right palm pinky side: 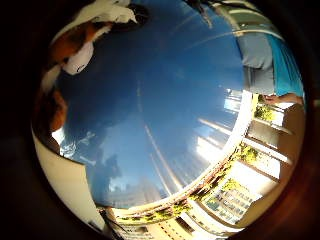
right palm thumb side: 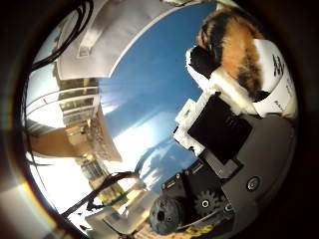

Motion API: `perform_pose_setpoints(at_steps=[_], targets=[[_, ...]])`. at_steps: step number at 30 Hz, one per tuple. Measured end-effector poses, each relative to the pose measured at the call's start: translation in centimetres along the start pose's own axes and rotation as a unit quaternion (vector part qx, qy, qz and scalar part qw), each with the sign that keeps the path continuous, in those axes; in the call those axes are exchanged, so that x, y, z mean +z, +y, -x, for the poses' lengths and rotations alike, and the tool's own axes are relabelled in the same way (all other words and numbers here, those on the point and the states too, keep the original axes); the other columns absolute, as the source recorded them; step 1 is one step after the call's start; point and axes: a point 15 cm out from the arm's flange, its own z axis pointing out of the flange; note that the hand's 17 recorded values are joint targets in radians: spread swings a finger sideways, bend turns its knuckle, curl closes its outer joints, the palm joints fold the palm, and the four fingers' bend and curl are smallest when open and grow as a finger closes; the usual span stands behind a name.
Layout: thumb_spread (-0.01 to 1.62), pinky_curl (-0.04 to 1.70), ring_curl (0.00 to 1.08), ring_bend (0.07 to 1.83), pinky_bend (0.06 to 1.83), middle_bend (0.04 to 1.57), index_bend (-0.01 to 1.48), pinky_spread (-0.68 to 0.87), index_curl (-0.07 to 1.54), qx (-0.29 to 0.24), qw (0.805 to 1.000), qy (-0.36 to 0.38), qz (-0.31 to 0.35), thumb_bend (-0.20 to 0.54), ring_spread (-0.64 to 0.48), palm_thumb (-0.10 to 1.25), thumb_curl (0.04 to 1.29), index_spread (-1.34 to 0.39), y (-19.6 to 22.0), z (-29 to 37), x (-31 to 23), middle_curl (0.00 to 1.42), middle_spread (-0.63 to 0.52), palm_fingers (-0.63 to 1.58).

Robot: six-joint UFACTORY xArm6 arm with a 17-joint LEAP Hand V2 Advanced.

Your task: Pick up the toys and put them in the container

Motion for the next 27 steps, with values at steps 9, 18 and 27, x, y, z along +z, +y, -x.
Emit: perform_pose_setpoints(at_steps=[9, 18, 27], targets=[[1.08, 0.62, 0.83, 1.32, 1.52, 1.12, 0.44, 0.21, 0.32, -0.006, 0.998, -0.041, 0.047, 0.012, -0.1, 1.04, 0.65, -0.9, 6.8, 4.0, -3.9, 0.93, -0.25, 1.01], [1.1, 0.71, 0.88, 1.4, 1.6, 1.2, 0.56, 0.15, 0.45, 0.002, 0.996, -0.062, 0.062, -0.011, -0.13, 1.04, 0.73, -1.07, 15.4, 6.4, -12.1, 1.03, -0.26, 0.9], [1.1, 0.77, 0.9, 1.46, 1.64, 1.25, 0.59, 0.13, 0.6, -0.007, 0.998, -0.05, 0.041, -0.011, -0.14, 1.02, 0.78, -1.17, 20.5, 10.1, -18.8, 1.08, -0.25, 0.83]])
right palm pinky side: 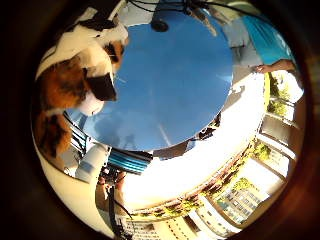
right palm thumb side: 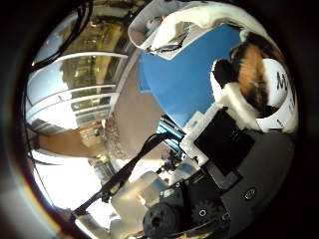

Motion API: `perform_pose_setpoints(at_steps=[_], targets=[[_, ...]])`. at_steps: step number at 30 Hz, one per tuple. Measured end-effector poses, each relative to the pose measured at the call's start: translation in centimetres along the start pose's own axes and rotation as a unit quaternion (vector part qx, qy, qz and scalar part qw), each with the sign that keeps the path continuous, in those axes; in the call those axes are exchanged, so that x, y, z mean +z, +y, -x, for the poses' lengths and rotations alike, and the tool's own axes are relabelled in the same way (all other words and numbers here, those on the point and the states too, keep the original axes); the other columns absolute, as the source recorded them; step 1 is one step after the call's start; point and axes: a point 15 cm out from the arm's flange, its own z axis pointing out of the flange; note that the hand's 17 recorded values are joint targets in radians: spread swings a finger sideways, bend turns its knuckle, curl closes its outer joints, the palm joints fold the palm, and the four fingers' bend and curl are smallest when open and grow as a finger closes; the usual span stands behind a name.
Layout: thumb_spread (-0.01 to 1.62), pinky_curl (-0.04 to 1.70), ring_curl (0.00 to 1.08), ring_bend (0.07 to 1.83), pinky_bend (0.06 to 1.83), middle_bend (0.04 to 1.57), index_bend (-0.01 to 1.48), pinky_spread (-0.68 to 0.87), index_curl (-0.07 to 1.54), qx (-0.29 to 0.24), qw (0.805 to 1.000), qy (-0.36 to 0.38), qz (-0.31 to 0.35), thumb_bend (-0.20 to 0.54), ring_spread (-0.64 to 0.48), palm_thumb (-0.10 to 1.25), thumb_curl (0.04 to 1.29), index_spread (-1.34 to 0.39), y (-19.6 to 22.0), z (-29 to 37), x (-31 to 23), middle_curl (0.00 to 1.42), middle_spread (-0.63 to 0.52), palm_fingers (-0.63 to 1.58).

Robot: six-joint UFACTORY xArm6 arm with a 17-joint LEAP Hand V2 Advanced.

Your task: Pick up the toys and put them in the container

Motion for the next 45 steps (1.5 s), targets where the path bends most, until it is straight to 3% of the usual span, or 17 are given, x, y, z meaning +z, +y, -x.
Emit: perform_pose_setpoints(at_steps=[8, 18, 30, 45], targets=[[1.09, 0.81, 0.9, 1.51, 1.67, 1.29, 0.57, 0.12, 0.81, -0.012, 0.997, 0.039, -0.07, -0.013, -0.15, 1.0, 0.83, -1.24, -0.5, 3.7, -7.1, 1.11, -0.24, 0.77], [1.08, 0.84, 0.89, 1.56, 1.69, 1.34, 0.51, 0.11, 1.04, -0.03, 0.987, 0.012, -0.155, -0.013, -0.14, 0.98, 0.88, -1.3, -7.1, 9.9, -14.5, 1.11, -0.23, 0.72], [1.08, 0.86, 0.88, 1.59, 1.7, 1.37, 0.46, 0.11, 1.26, -0.017, 0.973, -0.006, -0.228, -0.012, -0.14, 0.98, 0.92, -1.33, -20.5, 12.7, -13.2, 1.1, -0.21, 0.71], [1.06, 0.87, 0.85, 1.6, 1.69, 1.38, 0.44, 0.11, 1.43, 0.026, 0.939, 0.008, -0.343, -0.018, -0.13, 0.94, 0.96, -1.29, -35.1, 9.0, -9.7, 1.08, -0.2, 0.72]])
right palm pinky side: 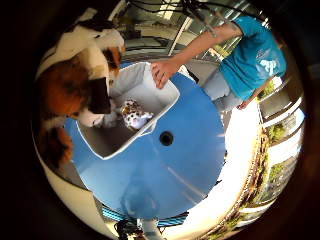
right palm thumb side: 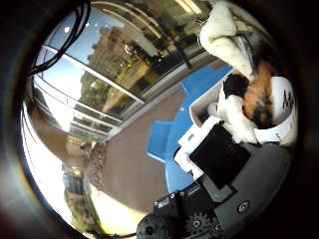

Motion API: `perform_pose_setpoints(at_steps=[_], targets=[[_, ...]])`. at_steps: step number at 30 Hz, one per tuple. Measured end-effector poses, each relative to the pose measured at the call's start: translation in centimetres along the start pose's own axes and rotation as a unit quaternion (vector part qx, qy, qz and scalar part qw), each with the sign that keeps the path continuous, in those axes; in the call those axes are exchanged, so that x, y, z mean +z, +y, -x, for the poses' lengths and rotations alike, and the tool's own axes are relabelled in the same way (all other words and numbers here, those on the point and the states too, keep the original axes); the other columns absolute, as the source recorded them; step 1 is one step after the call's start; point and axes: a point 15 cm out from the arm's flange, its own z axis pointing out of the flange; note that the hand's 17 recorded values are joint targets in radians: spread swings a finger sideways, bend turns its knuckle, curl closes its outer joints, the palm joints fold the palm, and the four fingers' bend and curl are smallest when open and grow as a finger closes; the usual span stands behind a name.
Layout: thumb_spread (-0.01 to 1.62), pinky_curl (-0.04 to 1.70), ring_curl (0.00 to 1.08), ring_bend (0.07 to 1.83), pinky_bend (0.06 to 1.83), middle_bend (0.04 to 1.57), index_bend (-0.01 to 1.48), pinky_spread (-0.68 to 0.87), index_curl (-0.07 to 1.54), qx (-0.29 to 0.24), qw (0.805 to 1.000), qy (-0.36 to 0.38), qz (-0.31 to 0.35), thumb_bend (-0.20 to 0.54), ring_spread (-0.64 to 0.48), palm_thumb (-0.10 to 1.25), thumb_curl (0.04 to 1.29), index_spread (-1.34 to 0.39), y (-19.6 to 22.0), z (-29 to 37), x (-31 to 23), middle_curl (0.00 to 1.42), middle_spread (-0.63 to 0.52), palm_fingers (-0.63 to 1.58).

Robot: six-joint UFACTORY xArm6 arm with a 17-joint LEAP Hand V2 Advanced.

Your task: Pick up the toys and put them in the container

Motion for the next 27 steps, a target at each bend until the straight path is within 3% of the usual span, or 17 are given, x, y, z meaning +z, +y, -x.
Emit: perform_pose_setpoints(at_steps=[7, 12, 14, 16, 19, 23, 27], targets=[[1.07, 0.87, 0.83, 1.59, 1.64, 1.36, 0.45, 0.11, 1.48, 0.005, 0.999, 0.015, -0.05, -0.037, -0.11, 0.79, 0.9, -1.26, -2.7, -1.9, 5.3, 1.06, -0.19, 0.74], [1.08, 0.78, 0.69, 1.34, 1.42, 1.17, 0.54, 0.2, 1.38, -0.003, 0.997, 0.026, -0.079, -0.041, 0.01, 0.75, 0.81, -1.22, -3.6, -2.9, 10.2, 0.92, -0.15, 0.85], [1.08, 0.77, 0.67, 1.25, 1.4, 1.03, 0.46, 0.23, 1.33, -0.02, 0.997, 0.026, -0.073, -0.042, 0.02, 0.73, 0.78, -1.18, -3.2, -2.5, 12.0, 0.86, -0.16, 0.67], [1.08, 0.77, 0.65, 1.18, 1.42, 0.79, 0.36, 0.26, 1.29, -0.041, 0.997, 0.024, -0.065, -0.05, 0.06, 0.69, 0.74, -1.13, -2.6, -1.9, 13.3, 0.78, -0.15, 0.32], [1.1, 0.71, 0.53, 0.97, 1.34, 0.52, 0.18, 0.34, 1.15, -0.075, 0.996, 0.019, -0.048, -0.049, 0.15, 0.63, 0.67, -0.99, -1.7, -0.7, 14.9, 0.62, -0.12, -0.02], [1.11, 0.61, 0.41, 0.8, 1.25, 0.36, 0.09, 0.41, 0.98, -0.102, 0.994, 0.013, -0.035, -0.049, 0.21, 0.56, 0.58, -0.82, -1.0, 0.6, 15.5, 0.51, -0.07, -0.1], [1.12, 0.57, 0.37, 0.73, 1.19, 0.28, 0.09, 0.45, 0.84, -0.115, 0.992, 0.012, -0.043, -0.043, 0.24, 0.52, 0.53, -0.68, -1.6, 1.1, 14.0, 0.46, -0.03, -0.09]])
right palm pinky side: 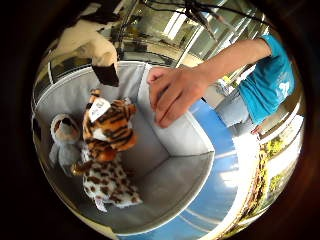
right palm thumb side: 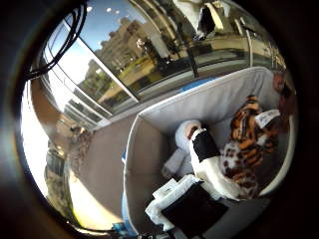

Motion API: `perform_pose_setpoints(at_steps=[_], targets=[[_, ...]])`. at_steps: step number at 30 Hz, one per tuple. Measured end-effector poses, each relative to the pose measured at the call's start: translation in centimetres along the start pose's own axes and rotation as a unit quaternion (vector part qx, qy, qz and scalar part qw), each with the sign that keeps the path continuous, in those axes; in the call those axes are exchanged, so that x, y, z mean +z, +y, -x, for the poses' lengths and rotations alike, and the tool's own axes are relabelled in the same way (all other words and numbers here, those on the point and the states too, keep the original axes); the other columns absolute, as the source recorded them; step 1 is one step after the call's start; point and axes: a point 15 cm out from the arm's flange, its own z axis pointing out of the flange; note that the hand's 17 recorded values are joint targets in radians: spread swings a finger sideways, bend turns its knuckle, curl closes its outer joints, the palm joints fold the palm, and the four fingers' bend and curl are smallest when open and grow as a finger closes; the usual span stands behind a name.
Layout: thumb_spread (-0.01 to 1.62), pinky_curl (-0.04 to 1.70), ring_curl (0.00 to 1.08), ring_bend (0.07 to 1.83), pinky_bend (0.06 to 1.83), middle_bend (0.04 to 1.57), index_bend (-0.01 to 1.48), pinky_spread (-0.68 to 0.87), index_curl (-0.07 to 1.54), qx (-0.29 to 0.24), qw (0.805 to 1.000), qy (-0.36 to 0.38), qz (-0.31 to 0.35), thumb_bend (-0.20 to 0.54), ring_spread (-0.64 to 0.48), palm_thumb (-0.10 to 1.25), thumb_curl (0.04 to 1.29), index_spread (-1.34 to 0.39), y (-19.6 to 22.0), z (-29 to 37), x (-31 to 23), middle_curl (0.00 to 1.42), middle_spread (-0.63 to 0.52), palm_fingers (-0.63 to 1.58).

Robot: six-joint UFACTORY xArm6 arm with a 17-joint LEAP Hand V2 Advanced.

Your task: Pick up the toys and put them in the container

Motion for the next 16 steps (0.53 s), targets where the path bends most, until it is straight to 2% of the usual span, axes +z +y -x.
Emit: perform_pose_setpoints(at_steps=[7, 12, 16], targets=[[1.13, 0.5, 0.32, 0.64, 1.1, 0.2, 0.14, 0.5, 0.62, -0.01, 1.0, -0.017, 0.012, -0.031, 0.26, 0.52, 0.46, -0.53, -0.9, 1.9, -5.8, 0.41, -0.01, -0.01], [1.13, 0.45, 0.31, 0.6, 1.04, 0.18, 0.17, 0.52, 0.53, -0.016, 0.997, -0.042, 0.059, -0.029, 0.27, 0.52, 0.43, -0.48, 0.8, 3.7, -11.8, 0.38, 0.0, 0.03], [1.13, 0.41, 0.3, 0.55, 0.98, 0.18, 0.19, 0.52, 0.49, -0.024, 0.992, -0.061, 0.107, -0.029, 0.27, 0.53, 0.41, -0.46, 3.4, 5.2, -18.8, 0.37, 0.0, 0.04]])
